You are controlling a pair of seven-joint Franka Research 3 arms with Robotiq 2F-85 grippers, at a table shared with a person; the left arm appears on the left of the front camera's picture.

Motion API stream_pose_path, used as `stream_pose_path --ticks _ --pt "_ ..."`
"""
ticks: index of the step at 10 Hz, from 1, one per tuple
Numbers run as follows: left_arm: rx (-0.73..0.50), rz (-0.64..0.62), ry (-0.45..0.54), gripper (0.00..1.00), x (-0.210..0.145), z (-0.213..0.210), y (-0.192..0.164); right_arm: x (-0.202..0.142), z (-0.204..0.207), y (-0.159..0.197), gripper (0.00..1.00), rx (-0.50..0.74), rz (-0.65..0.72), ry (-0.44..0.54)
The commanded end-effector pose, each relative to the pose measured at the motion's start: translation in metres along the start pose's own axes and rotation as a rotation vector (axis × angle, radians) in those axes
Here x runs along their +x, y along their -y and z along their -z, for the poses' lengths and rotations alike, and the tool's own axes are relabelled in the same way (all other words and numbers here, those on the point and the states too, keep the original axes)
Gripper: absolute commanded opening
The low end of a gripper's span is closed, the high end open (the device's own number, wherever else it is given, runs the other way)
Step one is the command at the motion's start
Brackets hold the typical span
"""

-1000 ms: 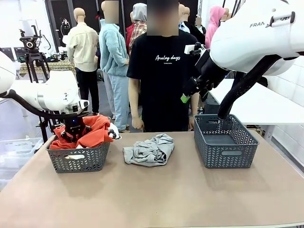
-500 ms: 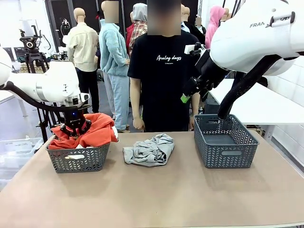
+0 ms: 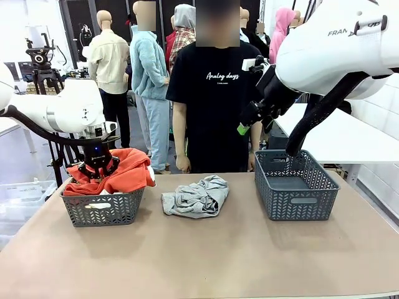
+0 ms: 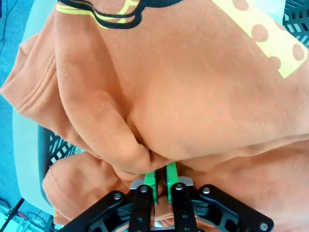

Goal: Sort the tops and bottoms.
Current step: Sort the clothes according to human instructions.

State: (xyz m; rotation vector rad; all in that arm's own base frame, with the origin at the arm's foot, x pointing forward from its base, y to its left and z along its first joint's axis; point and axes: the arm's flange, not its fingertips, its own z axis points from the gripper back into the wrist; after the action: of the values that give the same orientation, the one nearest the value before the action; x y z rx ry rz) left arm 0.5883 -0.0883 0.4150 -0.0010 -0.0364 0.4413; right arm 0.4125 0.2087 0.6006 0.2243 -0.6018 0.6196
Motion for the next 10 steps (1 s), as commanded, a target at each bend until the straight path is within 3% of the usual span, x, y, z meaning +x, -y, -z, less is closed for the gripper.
stream_pose_path --ticks 1,2,3,6,10 --pt "0.030 -0.025 0.001 0.63 -0.005 -0.002 -0.003 -0.005 0.001 0.000 1.00 0.001 0.004 -0.008" --pt "0.022 -0.023 0.003 0.82 -0.006 -0.008 -0.003 -0.005 0.001 0.000 1.00 0.001 0.004 -0.008" --pt "0.023 -0.017 0.030 0.88 -0.008 -0.017 -0.002 -0.005 0.001 0.000 1.00 0.001 0.004 -0.008" --pt "0.012 0.006 0.092 0.88 -0.015 -0.051 0.000 -0.005 0.001 0.000 1.00 0.001 0.004 -0.008" --pt "-0.014 0.023 0.092 0.88 -0.014 -0.061 -0.001 -0.005 0.001 0.000 1.00 0.001 0.004 -0.008"
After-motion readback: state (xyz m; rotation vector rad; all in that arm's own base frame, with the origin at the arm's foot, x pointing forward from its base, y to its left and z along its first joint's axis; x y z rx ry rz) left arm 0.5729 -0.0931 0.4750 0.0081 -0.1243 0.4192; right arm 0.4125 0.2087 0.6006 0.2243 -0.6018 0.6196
